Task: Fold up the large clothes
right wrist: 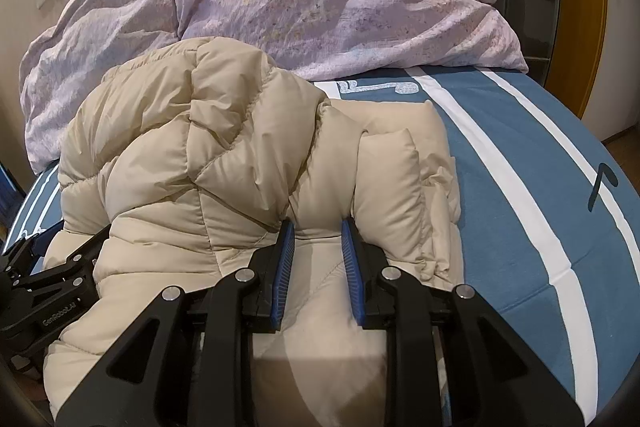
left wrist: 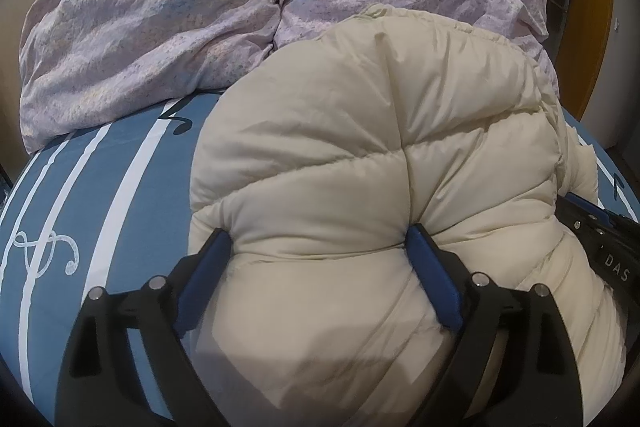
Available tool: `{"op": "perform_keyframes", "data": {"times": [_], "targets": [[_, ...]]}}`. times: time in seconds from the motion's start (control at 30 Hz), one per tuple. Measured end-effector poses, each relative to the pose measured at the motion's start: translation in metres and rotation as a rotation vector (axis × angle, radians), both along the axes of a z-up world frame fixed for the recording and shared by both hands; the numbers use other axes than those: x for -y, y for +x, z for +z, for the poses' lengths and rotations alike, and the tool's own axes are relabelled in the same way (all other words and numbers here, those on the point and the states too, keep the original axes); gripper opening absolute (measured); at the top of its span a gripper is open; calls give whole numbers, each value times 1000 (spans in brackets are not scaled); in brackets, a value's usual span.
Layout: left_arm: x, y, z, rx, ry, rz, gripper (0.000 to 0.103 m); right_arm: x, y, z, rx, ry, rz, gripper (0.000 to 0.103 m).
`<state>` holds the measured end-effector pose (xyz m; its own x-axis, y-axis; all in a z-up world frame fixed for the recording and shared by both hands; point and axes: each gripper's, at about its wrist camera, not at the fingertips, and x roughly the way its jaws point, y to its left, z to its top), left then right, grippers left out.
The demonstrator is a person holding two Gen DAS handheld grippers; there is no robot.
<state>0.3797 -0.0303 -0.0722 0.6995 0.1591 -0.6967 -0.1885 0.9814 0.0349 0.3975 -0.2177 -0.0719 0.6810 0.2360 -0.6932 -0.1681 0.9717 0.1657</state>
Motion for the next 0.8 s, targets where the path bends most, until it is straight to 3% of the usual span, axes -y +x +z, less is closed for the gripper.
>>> {"op": "perform_keyframes", "data": {"times": [0.8], "targets": [[-3,0,-1,-2,-6,7,94,3,0,-2,-1,27,5,25]]}}
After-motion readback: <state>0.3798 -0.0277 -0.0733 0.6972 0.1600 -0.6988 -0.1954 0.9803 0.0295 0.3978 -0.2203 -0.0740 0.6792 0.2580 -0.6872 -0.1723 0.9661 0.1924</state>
